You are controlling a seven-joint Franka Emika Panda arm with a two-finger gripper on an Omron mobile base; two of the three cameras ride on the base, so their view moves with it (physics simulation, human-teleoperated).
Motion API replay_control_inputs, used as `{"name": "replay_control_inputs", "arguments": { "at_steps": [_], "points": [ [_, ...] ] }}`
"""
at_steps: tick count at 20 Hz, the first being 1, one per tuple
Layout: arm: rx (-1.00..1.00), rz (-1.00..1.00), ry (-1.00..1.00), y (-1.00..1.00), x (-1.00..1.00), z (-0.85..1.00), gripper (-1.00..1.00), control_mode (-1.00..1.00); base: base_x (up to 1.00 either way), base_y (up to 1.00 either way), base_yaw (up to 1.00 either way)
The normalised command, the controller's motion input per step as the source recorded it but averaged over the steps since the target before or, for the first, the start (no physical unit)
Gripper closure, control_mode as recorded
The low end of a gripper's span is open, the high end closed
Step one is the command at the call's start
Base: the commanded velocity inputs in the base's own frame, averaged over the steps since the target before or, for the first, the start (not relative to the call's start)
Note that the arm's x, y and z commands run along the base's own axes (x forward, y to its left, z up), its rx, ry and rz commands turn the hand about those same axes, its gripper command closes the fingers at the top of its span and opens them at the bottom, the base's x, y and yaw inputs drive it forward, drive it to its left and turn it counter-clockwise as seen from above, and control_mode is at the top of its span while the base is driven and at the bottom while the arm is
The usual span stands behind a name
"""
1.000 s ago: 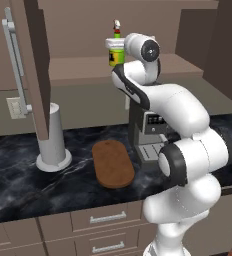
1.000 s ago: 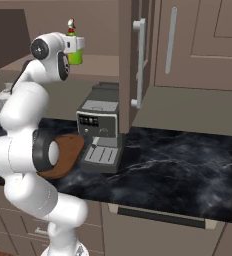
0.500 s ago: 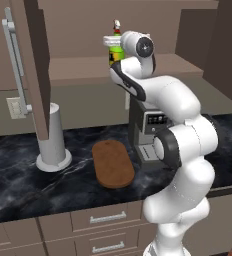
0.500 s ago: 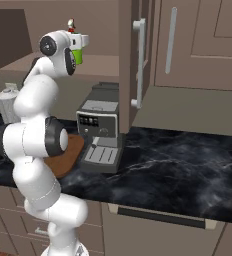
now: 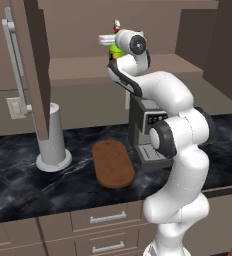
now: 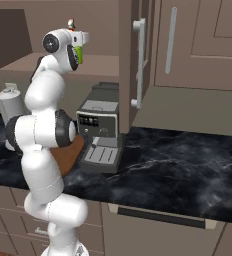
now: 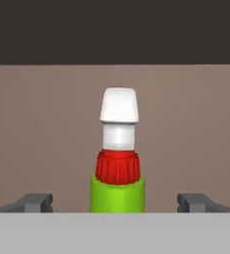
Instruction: Grab the spray bottle from the cabinet, then place it next to the cutting board for sanitizing. Then grab the dish brush from the countertop next to the sink and place it next to the cutting board.
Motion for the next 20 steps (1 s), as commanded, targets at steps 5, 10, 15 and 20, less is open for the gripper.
{"name": "replay_control_inputs", "arguments": {
  "at_steps": [5, 10, 15, 20],
  "points": [
    [-0.03, 0.00, 0.00, 0.25, 0.42, 0.00, 1.00, -1.00, 0.00, 0.00, 0.00],
    [-0.01, 0.00, 0.00, 0.07, 0.21, 0.00, 1.00, -1.00, 0.00, 0.00, 0.00],
    [0.00, 0.00, 0.00, 0.00, 0.00, 0.00, 1.00, -1.00, 0.00, 0.00, 0.00],
    [0.00, 0.00, -0.02, 0.00, -0.07, 0.00, 1.00, -1.00, 0.00, 0.00, 0.00]
  ]
}}
